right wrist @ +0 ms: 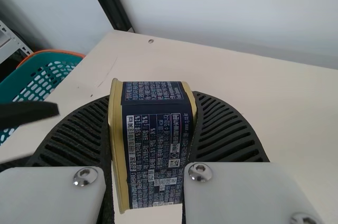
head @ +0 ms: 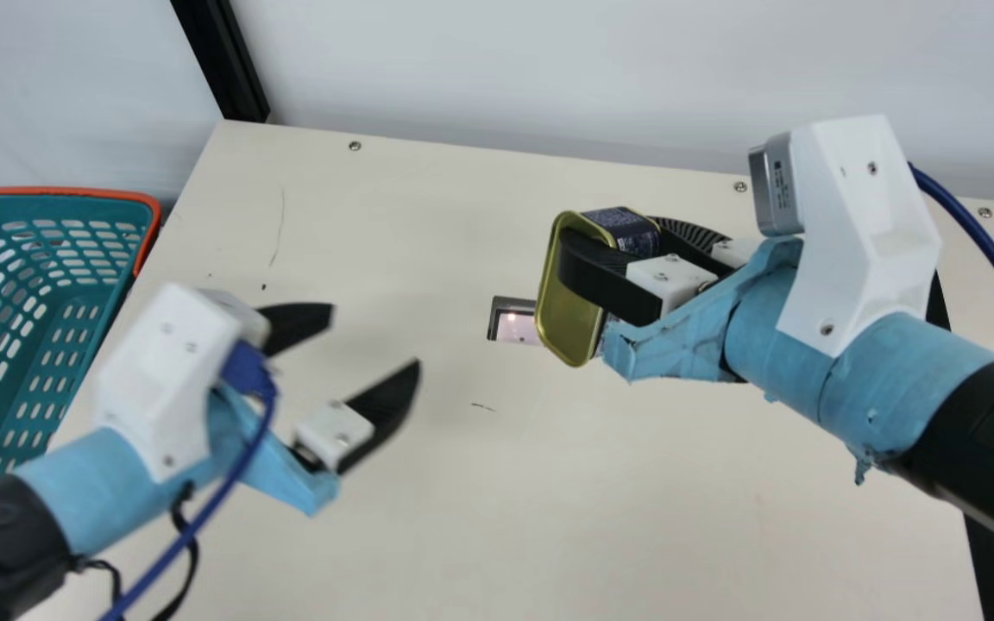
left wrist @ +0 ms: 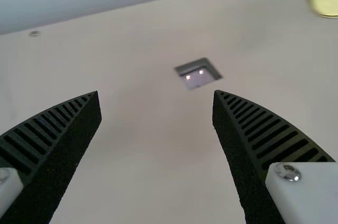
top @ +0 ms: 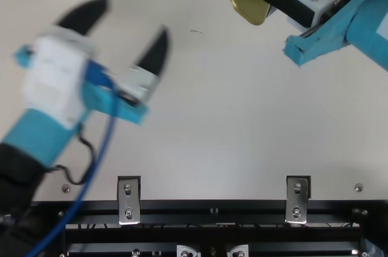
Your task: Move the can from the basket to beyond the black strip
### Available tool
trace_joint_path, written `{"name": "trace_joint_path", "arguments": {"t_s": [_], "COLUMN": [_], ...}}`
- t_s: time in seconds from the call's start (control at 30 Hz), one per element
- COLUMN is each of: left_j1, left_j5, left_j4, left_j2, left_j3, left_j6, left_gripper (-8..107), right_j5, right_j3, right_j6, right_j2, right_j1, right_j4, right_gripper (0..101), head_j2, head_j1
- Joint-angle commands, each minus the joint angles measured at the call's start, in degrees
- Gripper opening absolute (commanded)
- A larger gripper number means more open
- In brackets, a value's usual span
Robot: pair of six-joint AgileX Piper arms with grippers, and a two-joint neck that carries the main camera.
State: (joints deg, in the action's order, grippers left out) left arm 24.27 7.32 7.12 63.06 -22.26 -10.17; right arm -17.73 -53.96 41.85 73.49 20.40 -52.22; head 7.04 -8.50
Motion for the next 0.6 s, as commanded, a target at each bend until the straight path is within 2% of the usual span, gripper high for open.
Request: {"name": "trace_joint_path", "arguments": {"t_s": [0.0,0.1,0.2,0.37,0.57], "left_j1": [0.0,-6.5,-10.4,-11.3,-11.3], "left_j5": [0.0,0.3,0.2,0.2,0.2], "left_j4": [0.0,-1.7,-1.7,-1.7,-1.7], "left_j2": [0.0,-1.7,-1.8,-1.8,-1.8], "left_j3": [0.0,0.9,0.9,0.9,0.9], "left_j6": [0.0,2.6,2.9,2.9,2.9], "left_gripper": [90,90,90,90,90], "right_j5": [0.5,0.9,1.4,2.2,2.2], "right_j3": [0.2,0.8,1.6,3.4,5.7], "right_j6": [-0.5,-1.2,-2.0,-4.5,-8.9], "right_j2": [-0.3,-1.1,-2.0,-3.3,-5.8], "right_j1": [0.2,0.4,0.4,-1.2,-5.5], "right_j4": [0.5,1.2,2.3,6.1,13.2], "right_gripper": [0,0,0,0,0], "head_j2": [-0.3,-0.3,-1.0,-5.1,-9.9], "head_j1": [-0.2,-0.2,-0.2,-0.4,-1.2]}}
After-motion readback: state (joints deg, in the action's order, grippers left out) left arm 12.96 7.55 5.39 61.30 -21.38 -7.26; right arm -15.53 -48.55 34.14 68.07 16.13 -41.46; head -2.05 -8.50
